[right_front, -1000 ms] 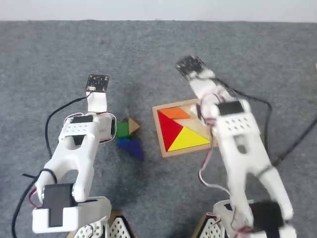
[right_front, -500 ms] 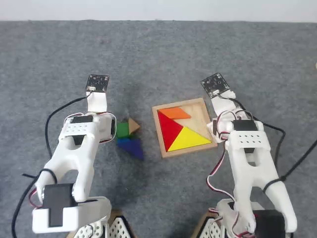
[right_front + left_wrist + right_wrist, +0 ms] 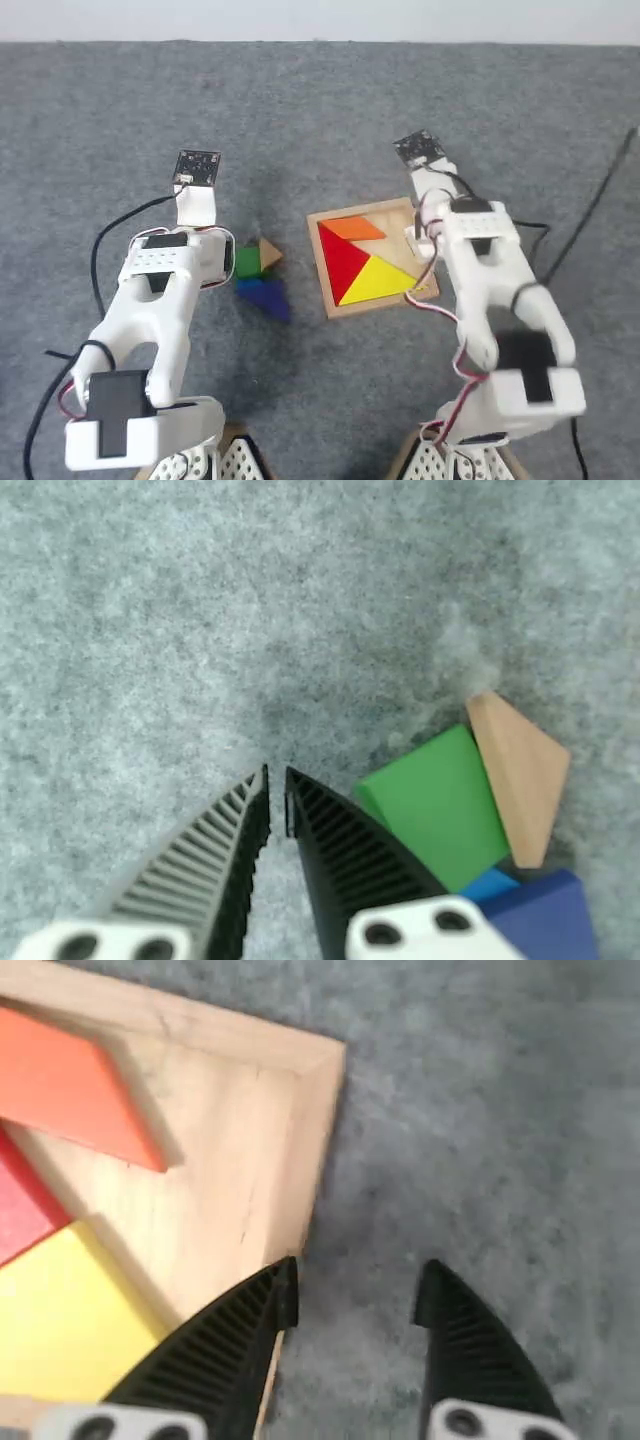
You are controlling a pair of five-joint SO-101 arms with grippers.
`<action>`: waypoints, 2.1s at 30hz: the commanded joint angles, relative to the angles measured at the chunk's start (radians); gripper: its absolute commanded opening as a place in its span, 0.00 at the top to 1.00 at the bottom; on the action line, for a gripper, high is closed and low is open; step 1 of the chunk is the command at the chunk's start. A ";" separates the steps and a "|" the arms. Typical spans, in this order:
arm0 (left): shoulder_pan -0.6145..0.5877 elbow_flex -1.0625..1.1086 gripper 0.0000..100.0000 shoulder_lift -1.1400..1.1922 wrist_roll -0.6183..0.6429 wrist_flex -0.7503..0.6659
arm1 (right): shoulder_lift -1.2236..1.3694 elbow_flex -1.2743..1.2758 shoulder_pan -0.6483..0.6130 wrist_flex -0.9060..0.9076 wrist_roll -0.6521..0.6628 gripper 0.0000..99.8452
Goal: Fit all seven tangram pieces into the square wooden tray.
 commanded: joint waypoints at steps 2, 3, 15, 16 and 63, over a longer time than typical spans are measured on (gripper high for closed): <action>0.005 -0.004 0.97 -0.003 -0.012 -0.021 | 0.045 -0.087 -0.028 -0.007 -0.009 0.80; 0.005 -0.005 0.97 -0.003 -0.012 -0.021 | 0.045 -0.087 -0.028 -0.007 -0.009 0.80; 0.005 -0.007 0.97 -0.003 -0.012 -0.021 | 0.022 -0.077 -0.051 0.051 -0.020 0.80; 0.005 -0.007 0.97 -0.003 -0.012 -0.021 | 0.019 -0.077 -0.054 0.064 -0.020 0.80; 0.005 -0.004 0.97 -0.003 -0.012 -0.021 | -0.352 0.146 -0.101 0.297 -0.262 0.89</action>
